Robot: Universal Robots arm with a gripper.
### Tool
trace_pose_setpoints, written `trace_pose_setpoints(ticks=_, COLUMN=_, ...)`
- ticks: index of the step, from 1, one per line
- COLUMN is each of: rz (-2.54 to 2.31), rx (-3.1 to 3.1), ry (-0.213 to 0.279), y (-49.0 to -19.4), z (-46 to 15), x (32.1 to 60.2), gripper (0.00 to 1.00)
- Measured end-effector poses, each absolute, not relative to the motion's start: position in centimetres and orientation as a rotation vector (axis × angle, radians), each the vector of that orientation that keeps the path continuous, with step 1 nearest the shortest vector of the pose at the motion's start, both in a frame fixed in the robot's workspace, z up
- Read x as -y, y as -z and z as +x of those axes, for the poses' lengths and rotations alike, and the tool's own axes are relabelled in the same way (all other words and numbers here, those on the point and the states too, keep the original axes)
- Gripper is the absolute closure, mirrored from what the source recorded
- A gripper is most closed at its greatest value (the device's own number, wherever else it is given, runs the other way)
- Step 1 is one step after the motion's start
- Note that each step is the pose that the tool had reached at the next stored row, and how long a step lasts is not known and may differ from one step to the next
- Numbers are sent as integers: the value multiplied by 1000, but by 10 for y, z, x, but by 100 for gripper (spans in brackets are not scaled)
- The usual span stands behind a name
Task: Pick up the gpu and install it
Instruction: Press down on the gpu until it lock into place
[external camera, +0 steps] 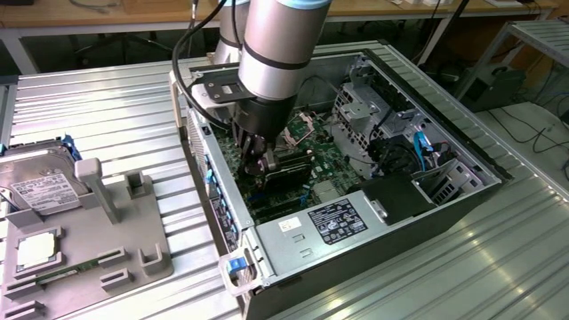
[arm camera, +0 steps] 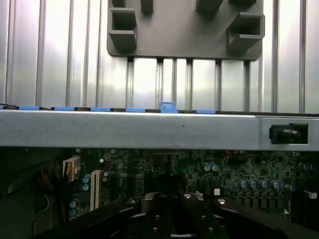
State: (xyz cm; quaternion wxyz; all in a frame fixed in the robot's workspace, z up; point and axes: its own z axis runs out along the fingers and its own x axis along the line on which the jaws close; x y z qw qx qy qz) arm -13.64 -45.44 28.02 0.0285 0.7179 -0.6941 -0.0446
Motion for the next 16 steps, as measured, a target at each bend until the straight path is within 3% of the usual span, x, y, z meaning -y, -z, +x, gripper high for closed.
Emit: trace_pose_setpoints(ticks=16, rz=2226, rx=2130, ry=131, y=-273, z=-141, x=453, gripper=89)
